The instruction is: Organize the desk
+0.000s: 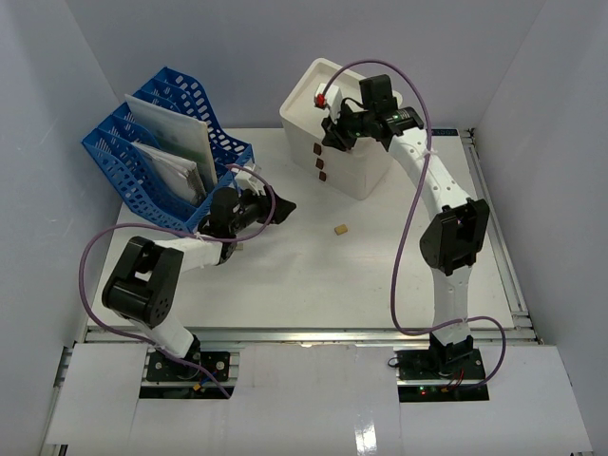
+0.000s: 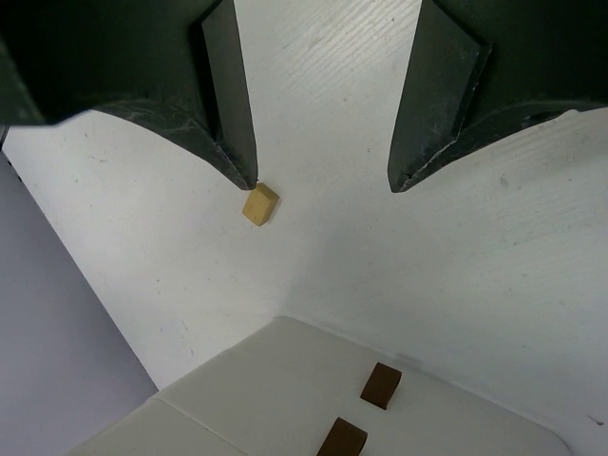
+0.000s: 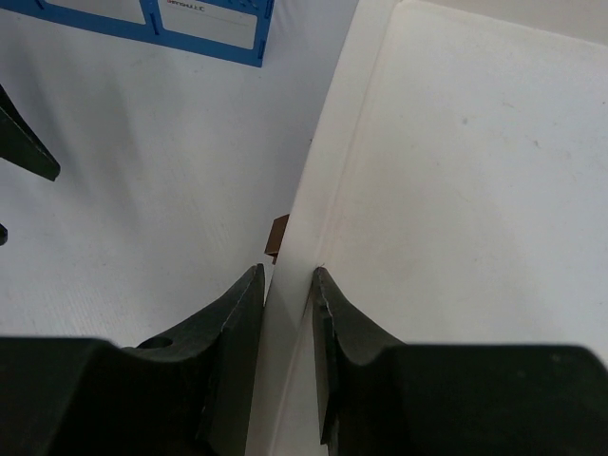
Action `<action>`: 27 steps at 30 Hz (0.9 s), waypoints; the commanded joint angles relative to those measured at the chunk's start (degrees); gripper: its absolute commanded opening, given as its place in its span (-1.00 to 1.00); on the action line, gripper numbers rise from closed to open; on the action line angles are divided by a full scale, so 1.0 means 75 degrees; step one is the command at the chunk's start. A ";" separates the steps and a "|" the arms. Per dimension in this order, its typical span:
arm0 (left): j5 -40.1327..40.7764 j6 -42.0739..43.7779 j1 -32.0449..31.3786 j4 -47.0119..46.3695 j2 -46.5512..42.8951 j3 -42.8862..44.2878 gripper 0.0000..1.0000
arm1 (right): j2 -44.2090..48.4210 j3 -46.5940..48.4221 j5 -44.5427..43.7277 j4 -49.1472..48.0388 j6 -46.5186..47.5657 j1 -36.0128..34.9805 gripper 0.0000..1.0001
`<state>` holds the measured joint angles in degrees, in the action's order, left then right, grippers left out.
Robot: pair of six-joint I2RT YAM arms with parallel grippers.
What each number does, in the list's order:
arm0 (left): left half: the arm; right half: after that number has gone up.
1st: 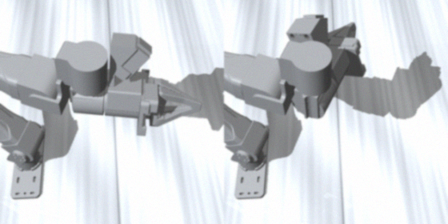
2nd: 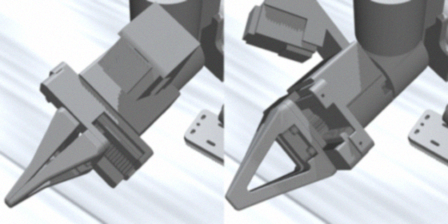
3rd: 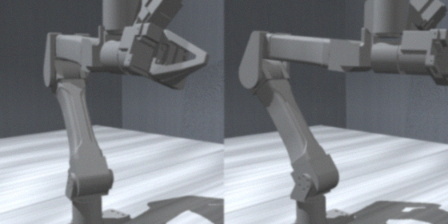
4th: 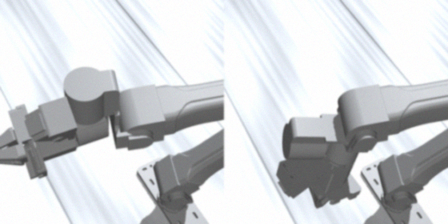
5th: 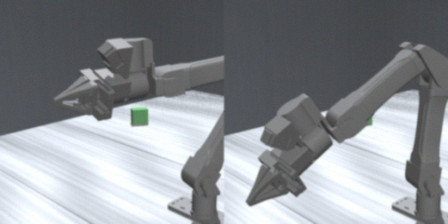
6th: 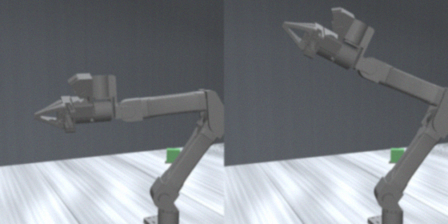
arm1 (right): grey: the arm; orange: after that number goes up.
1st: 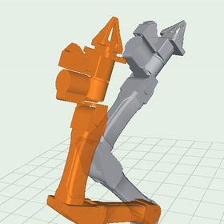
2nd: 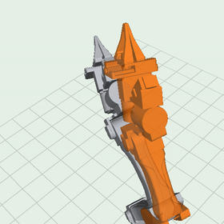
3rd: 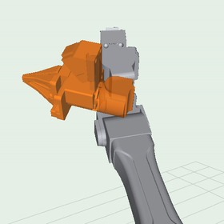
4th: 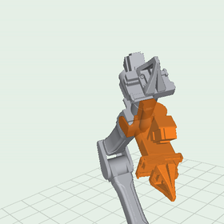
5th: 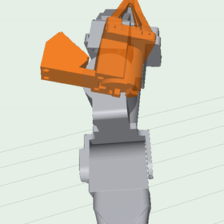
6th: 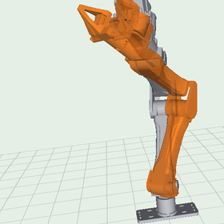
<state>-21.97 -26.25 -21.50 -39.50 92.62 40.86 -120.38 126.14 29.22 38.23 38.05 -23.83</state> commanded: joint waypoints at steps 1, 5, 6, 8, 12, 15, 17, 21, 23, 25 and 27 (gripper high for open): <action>-0.0247 0.0196 -0.0036 -0.0351 0.0060 0.0070 0.36 | -0.0586 -0.0057 0.0275 0.1407 -0.0530 -0.0208 -0.60; -0.0283 0.0240 -0.0075 -0.0378 0.0300 0.0216 0.36 | -0.0623 -0.0038 0.0132 0.1345 -0.0542 -0.0184 -0.60; -0.0295 0.0230 -0.0078 -0.0419 0.0338 0.0237 0.36 | -0.0617 -0.0038 0.0106 0.1322 -0.0561 -0.0173 -0.60; -0.0317 0.0218 -0.0124 -0.0464 0.0425 0.0259 0.36 | -0.0674 -0.0038 -0.0008 0.1276 -0.0562 -0.0147 -0.59; -0.0305 0.0235 -0.0186 -0.0476 0.0488 0.0276 0.37 | -0.0782 -0.0038 -0.0134 0.1208 -0.0590 -0.0006 -0.58; -0.0296 0.0256 -0.0195 -0.0461 0.0522 0.0287 0.37 | -0.0815 -0.0066 -0.0144 0.1168 -0.0599 0.0084 -0.57; -0.0305 0.0265 -0.0207 -0.0452 0.0547 0.0312 0.37 | -0.0827 -0.0088 -0.0131 0.1146 -0.0611 0.0140 -0.56; -0.0288 0.0249 -0.0232 -0.0457 0.0607 0.0346 0.37 | -0.0857 -0.0097 -0.0111 0.1133 -0.0608 0.0187 -0.55; -0.0278 0.0238 -0.0243 -0.0468 0.0642 0.0356 0.37 | -0.0871 -0.0097 -0.0107 0.1126 -0.0608 0.0201 -0.55; -0.0264 0.0224 -0.0257 -0.0475 0.0670 0.0371 0.37 | -0.0871 -0.0103 -0.0099 0.1113 -0.0608 0.0207 -0.54; -0.0233 0.0205 -0.0275 -0.0464 0.0694 0.0364 0.37 | -0.0870 -0.0109 -0.0100 0.1090 -0.0632 0.0213 -0.52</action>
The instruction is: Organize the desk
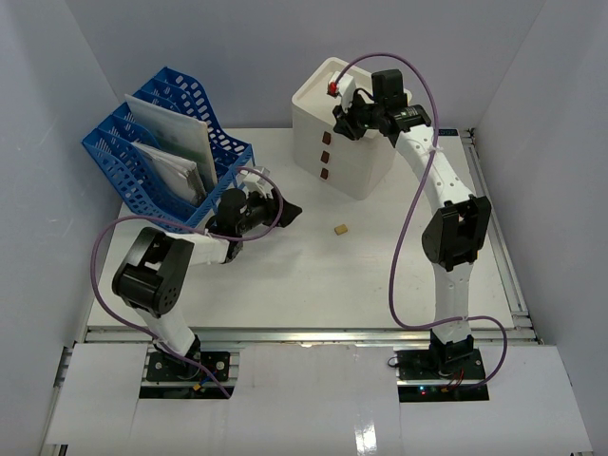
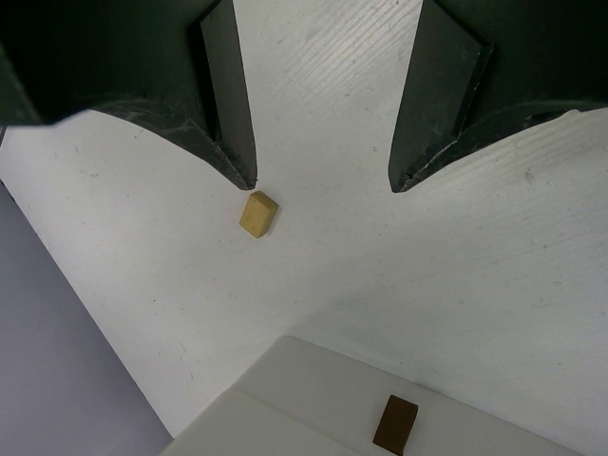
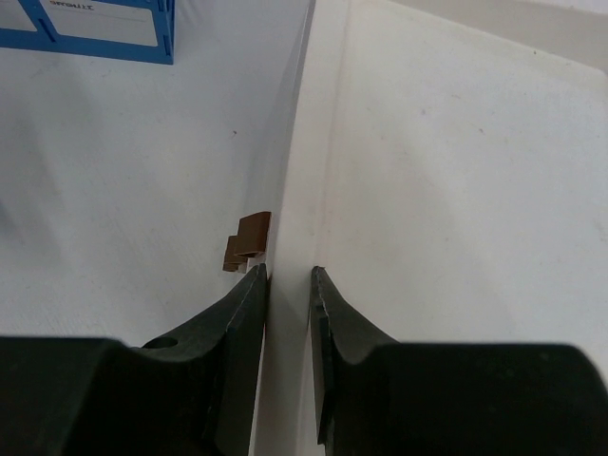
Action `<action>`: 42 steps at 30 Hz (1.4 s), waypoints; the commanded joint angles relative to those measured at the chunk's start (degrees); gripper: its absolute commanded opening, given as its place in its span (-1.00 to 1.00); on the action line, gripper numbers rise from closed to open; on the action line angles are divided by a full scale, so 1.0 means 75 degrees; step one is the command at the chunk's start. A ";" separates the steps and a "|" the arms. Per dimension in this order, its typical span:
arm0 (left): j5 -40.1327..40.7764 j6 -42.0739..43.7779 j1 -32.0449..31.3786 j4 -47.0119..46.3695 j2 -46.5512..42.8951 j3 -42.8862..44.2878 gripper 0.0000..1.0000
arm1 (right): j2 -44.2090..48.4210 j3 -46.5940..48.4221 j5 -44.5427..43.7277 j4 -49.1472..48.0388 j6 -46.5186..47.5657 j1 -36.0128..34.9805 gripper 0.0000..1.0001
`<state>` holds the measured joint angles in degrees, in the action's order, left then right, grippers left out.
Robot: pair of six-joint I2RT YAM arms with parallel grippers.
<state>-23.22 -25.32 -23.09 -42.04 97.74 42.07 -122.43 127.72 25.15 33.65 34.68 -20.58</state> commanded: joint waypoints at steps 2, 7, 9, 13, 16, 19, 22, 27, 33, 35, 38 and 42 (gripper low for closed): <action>-0.0006 0.0025 -0.0073 -0.0140 0.0049 0.0199 0.37 | -0.0584 -0.0328 0.0429 0.1676 -0.0195 -0.0209 -0.48; 0.0043 0.0035 -0.0113 -0.0190 0.0136 0.0190 0.37 | -0.0534 -0.0319 0.0332 0.1621 -0.0205 -0.0204 -0.30; 0.0049 0.0068 -0.0120 -0.0184 0.0182 0.0204 0.36 | -0.0517 -0.0309 0.0282 0.1588 -0.0215 -0.0198 -0.24; 0.0061 0.0240 -0.0167 -0.0038 0.0329 0.0396 0.37 | -0.0464 -0.0307 0.0156 0.1500 -0.0212 -0.0174 0.07; 0.0055 0.0401 -0.0177 0.0131 0.0563 0.0699 0.37 | -0.0461 -0.0324 0.0099 0.1445 -0.0155 -0.0174 0.21; 0.0082 0.0582 -0.0222 0.0307 0.0832 0.1055 0.37 | -0.0544 -0.0341 0.0082 0.1442 -0.0030 -0.0174 0.11; 0.0150 0.0797 -0.0276 0.0290 0.1043 0.1279 0.37 | -0.0639 -0.0392 0.0074 0.1513 0.0266 -0.0174 -0.08; 0.0271 0.1006 -0.0354 0.0285 0.1250 0.1444 0.37 | -0.0771 -0.0517 -0.0116 0.1548 0.0784 -0.0185 -0.41; 0.0354 0.1056 -0.0401 0.0027 0.1376 0.1235 0.37 | -0.0820 -0.0605 0.0017 0.1543 0.1148 -0.0157 -0.60; 0.0391 0.1070 -0.0415 -0.0102 0.1407 0.1127 0.37 | -0.0793 -0.0614 0.0199 0.1549 0.1179 -0.0151 -0.62; 0.0385 0.1128 -0.0425 -0.0129 0.1425 0.1131 0.37 | -0.0662 -0.0599 0.0580 0.1549 0.1132 -0.0151 -0.63; 0.0350 0.1189 -0.0425 -0.0123 0.1525 0.1237 0.37 | -0.0403 -0.0600 0.0850 0.1549 0.1028 -0.0162 -0.64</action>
<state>-20.53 -17.98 -26.02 -41.43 108.49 50.96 -122.91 127.21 26.91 32.78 42.23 -20.58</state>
